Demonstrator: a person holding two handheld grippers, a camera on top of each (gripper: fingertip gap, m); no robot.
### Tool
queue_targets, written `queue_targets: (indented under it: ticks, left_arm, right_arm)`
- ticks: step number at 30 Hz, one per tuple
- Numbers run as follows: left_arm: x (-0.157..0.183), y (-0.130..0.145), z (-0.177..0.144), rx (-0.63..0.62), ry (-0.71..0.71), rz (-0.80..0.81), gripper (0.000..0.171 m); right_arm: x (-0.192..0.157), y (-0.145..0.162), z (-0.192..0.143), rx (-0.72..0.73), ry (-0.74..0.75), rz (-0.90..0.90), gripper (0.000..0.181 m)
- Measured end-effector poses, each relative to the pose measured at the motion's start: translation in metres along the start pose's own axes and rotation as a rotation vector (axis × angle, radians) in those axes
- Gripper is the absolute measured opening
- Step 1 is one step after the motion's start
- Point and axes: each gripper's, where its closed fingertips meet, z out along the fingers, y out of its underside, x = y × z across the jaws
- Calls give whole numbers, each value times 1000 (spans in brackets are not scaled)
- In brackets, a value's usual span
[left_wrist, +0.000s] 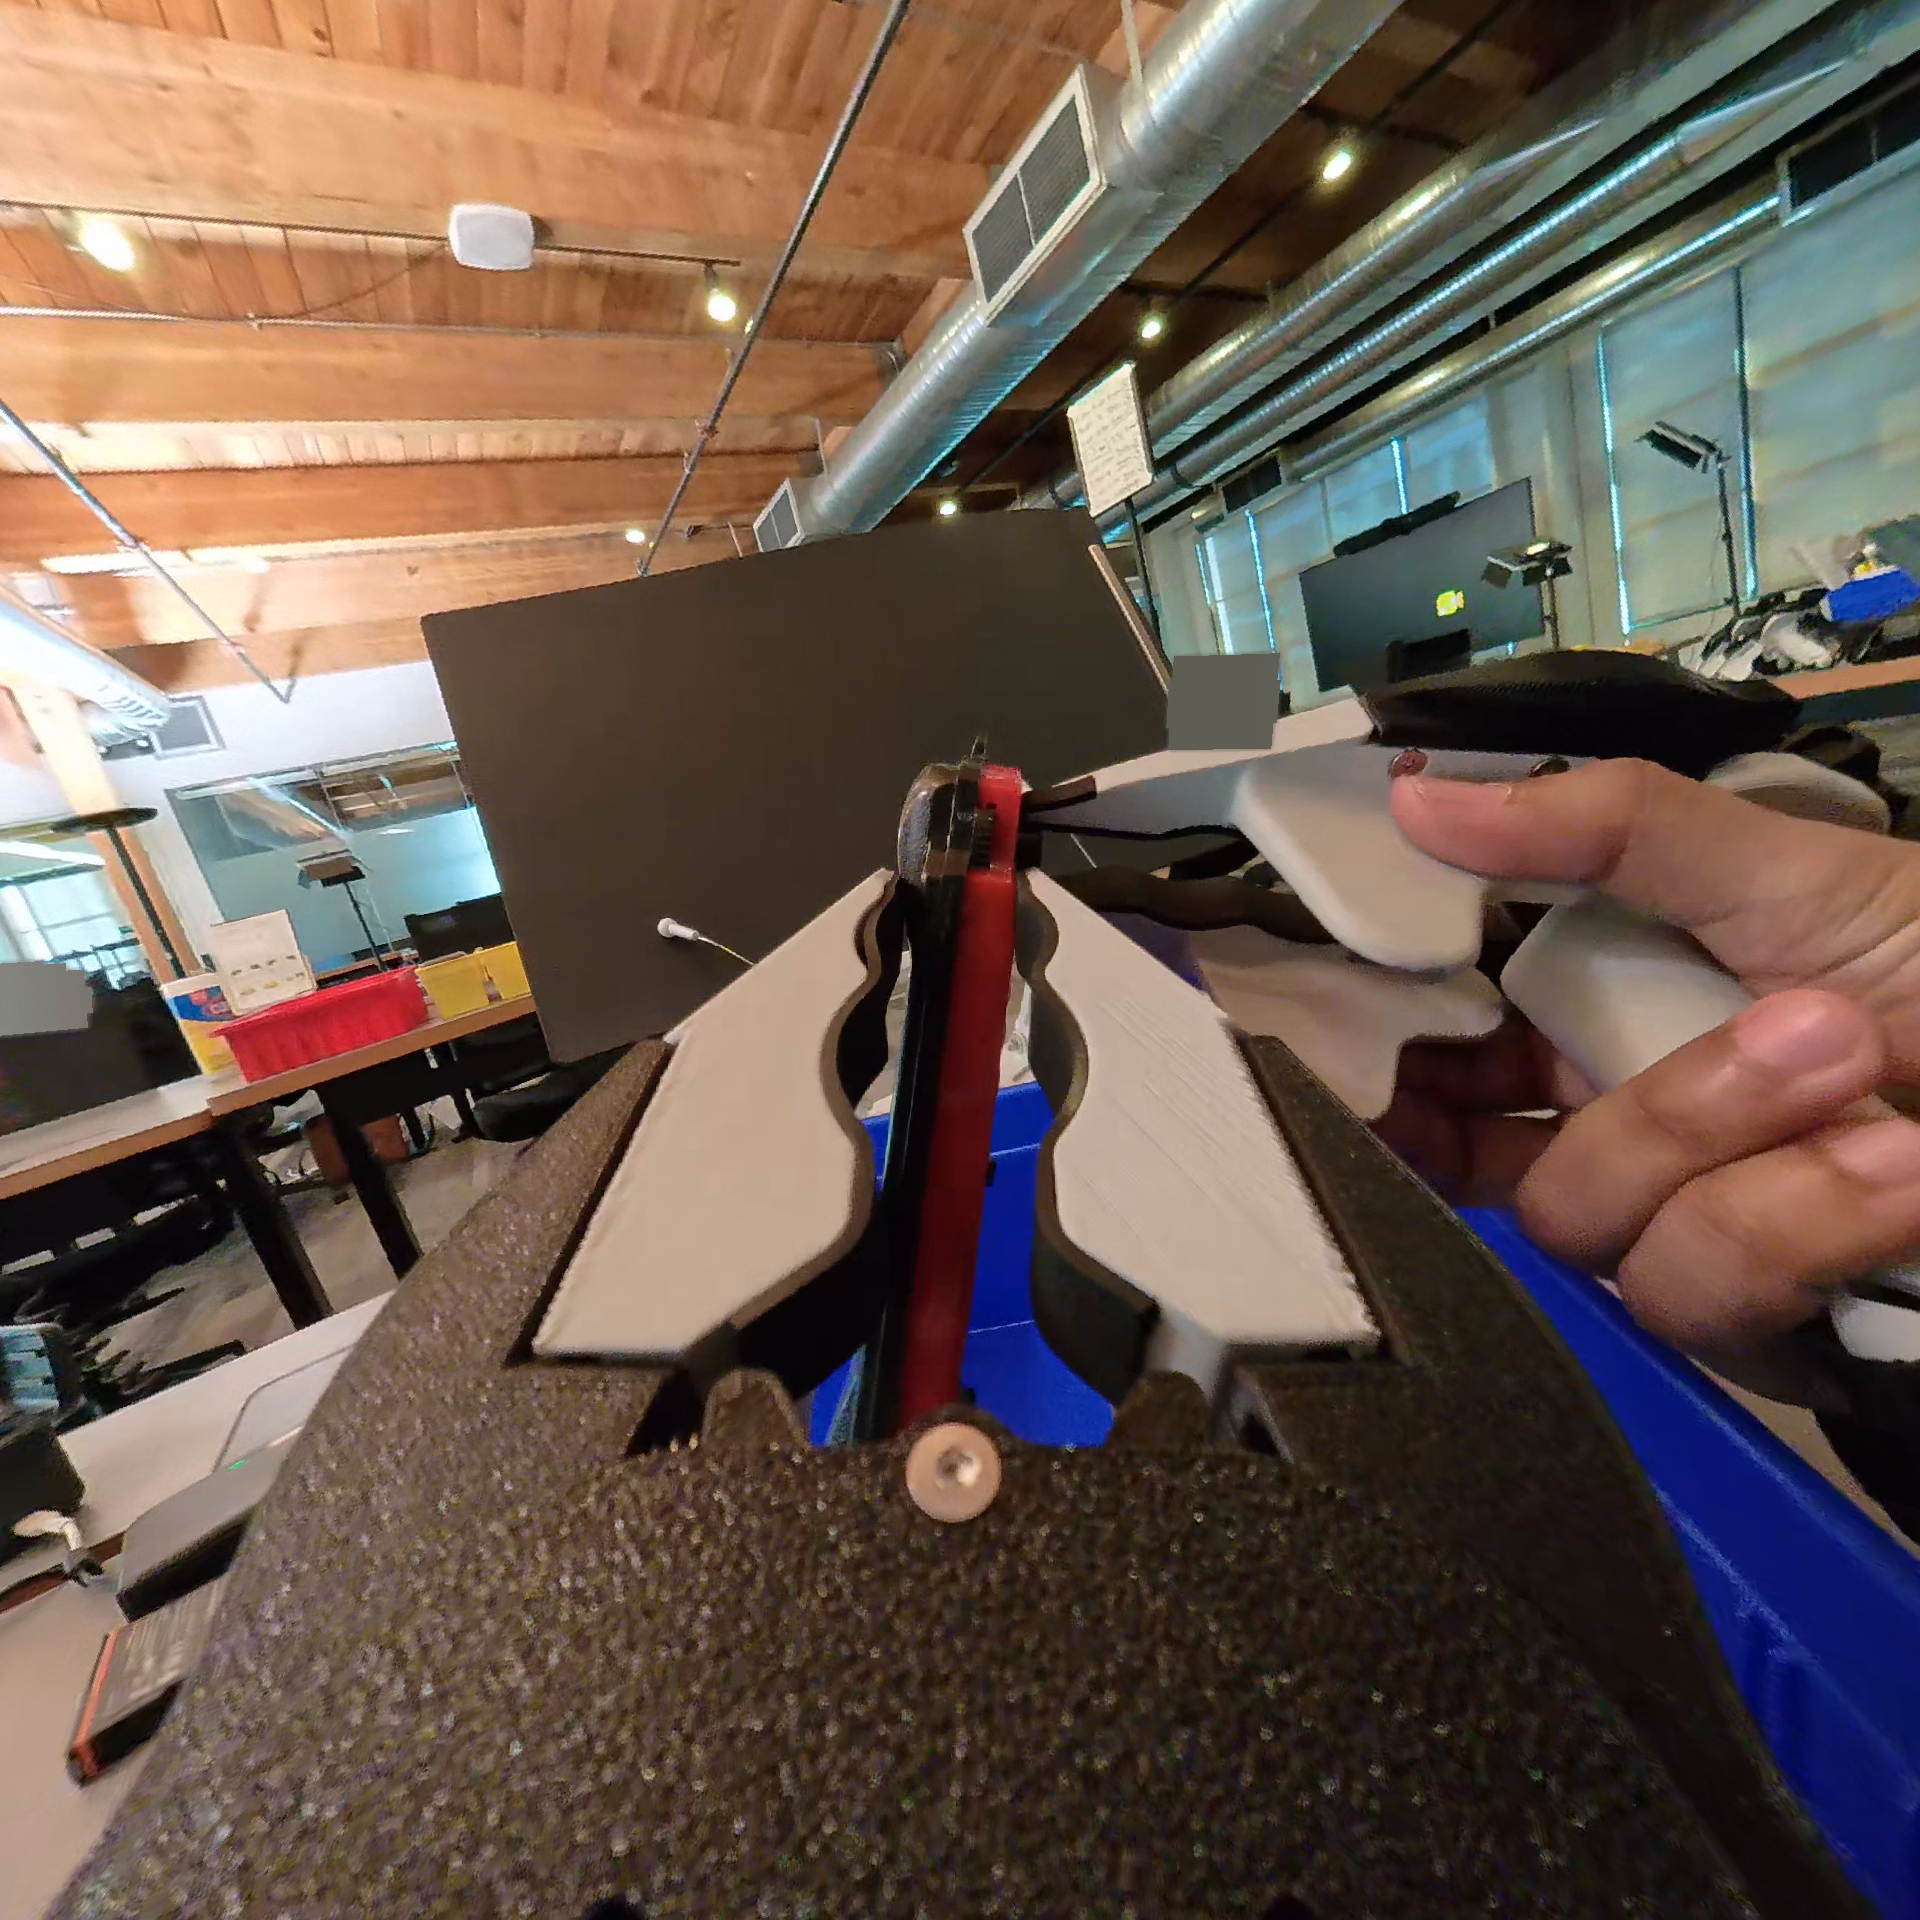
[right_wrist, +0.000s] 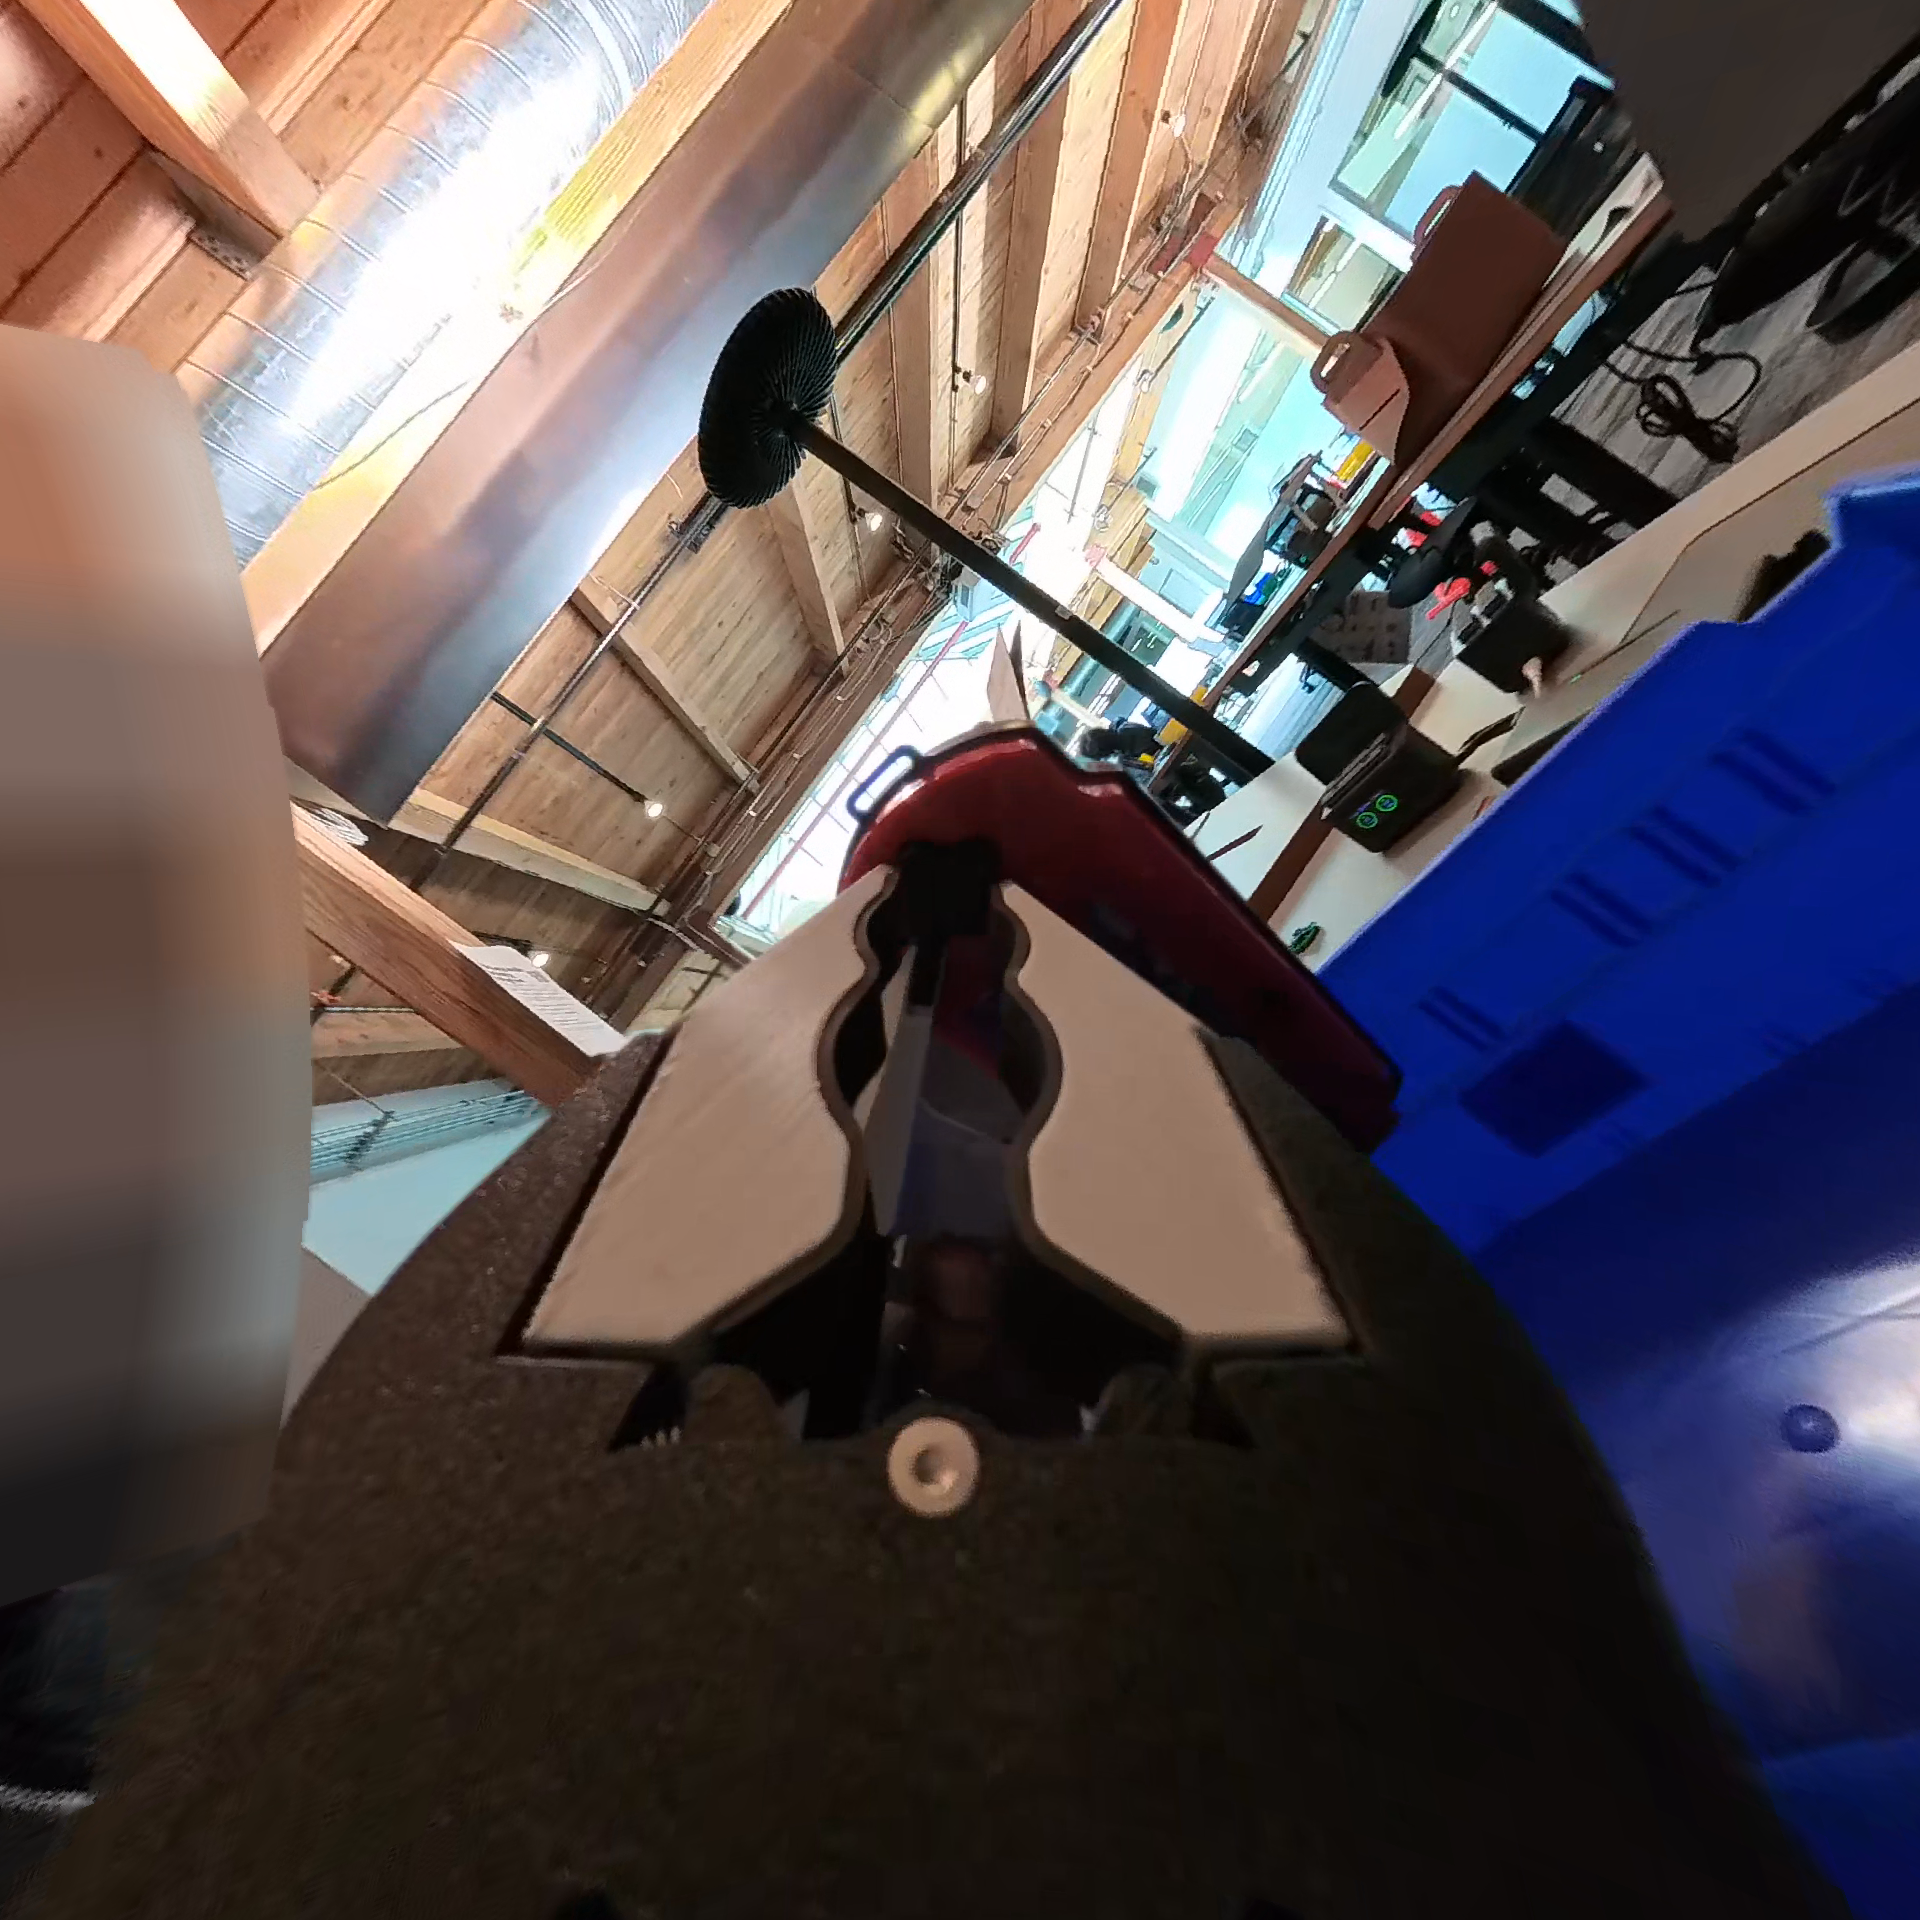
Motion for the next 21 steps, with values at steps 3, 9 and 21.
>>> queue_targets:
  ticks: [3, 9, 21]
  left_arm:
    - [-1, -2, 0, -3, 3, 21, 21]
    - [-2, 1, 1, -20, 28, -82, 20]
    - [-2, 15, 4, -82, 58, -263, 20]
  right_arm:
    - [-1, 1, 0, -6, 2, -26, 13]
    - [1, 1, -1, -46, 70, -173, 13]
    - [9, 1, -3, -97, 172, -373, 13]
